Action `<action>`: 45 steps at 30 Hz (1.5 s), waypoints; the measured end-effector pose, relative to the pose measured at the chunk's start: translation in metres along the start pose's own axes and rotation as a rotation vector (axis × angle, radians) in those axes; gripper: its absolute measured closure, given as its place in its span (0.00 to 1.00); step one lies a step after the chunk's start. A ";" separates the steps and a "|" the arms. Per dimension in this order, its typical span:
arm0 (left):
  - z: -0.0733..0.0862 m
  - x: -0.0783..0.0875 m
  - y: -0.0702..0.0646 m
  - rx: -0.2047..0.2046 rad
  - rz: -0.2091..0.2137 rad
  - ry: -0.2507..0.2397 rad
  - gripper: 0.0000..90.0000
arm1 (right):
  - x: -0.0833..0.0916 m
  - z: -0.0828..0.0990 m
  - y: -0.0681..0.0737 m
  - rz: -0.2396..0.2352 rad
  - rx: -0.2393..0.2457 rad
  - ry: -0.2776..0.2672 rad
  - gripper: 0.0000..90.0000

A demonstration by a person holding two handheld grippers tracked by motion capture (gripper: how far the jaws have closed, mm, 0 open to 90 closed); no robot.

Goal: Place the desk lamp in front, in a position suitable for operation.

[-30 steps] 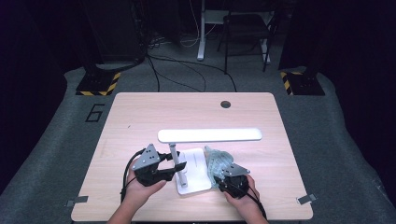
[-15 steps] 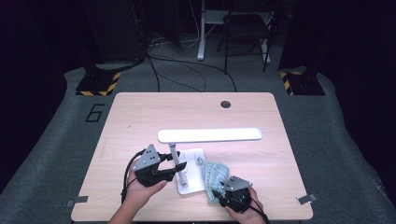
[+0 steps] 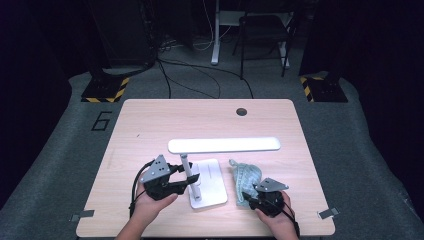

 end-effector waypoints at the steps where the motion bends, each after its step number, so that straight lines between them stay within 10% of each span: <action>1: 0.000 -0.001 0.000 0.004 -0.002 -0.011 0.59 | 0.001 0.001 -0.002 0.001 -0.015 -0.006 0.57; 11: 0.001 0.001 0.001 0.016 0.012 -0.009 0.58 | 0.012 0.003 -0.015 0.081 0.022 -0.011 0.44; 18: 0.001 0.003 0.002 0.024 0.034 -0.003 0.55 | 0.022 0.007 -0.031 0.116 -0.070 -0.045 0.44; 29: 0.000 0.002 0.001 0.013 0.035 -0.001 0.54 | 0.024 -0.004 -0.011 0.090 -0.098 -0.166 0.44; 35: 0.000 0.002 0.001 0.014 0.035 0.000 0.54 | 0.002 -0.008 0.005 0.049 -0.026 -0.092 0.45; 45: 0.002 0.002 0.002 0.038 0.059 -0.007 0.54 | -0.001 0.004 -0.015 0.162 -0.047 0.026 0.53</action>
Point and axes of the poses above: each handheld gripper's, and its own axes: x roughly backward along the jaws, z roughly out of its underside, y roughly to its left, the point moved 1 cm from there along -x, roughly forward along the jaws, and after that the axes turned 5 degrees about -z, right-handed, at the moved point
